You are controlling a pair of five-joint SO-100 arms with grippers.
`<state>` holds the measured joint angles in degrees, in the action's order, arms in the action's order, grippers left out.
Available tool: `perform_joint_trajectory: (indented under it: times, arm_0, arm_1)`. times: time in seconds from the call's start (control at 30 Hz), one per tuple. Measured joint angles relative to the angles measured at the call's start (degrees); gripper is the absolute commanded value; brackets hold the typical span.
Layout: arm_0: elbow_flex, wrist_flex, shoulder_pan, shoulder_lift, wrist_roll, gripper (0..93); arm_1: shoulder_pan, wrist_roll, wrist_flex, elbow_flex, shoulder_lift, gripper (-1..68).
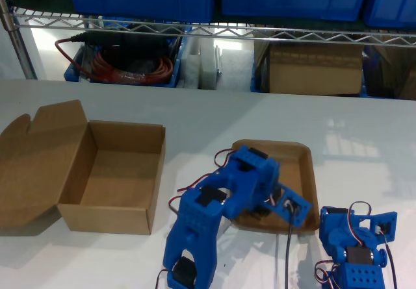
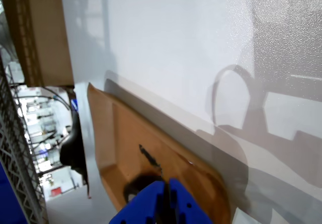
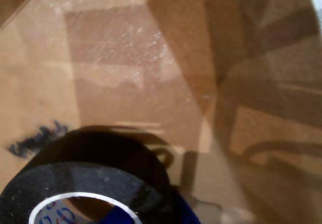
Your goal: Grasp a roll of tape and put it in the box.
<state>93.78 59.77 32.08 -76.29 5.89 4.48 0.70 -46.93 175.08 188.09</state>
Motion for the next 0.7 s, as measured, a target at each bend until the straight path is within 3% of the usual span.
perform_joint_trajectory:
  times: [0.13,0.3,0.47,0.7]
  arm_0:
    - [6.2,0.4,-4.0,-10.6,1.1,-0.1]
    - [8.8,0.8,-13.9,-28.3,4.3,-0.1]
    - [10.1,0.4,-27.6,-39.6,4.6,-0.1]
    - [10.6,-7.1,-46.3,-40.1,2.7,-0.1]
  arm_1:
    - [0.0,0.0,0.0,0.0,0.0,0.3]
    - [0.0,0.0,0.0,0.0,0.0,0.3]
    - [0.0,0.0,0.0,0.0,0.0,0.3]
    - [0.0,0.0,0.0,0.0,0.0,0.3]
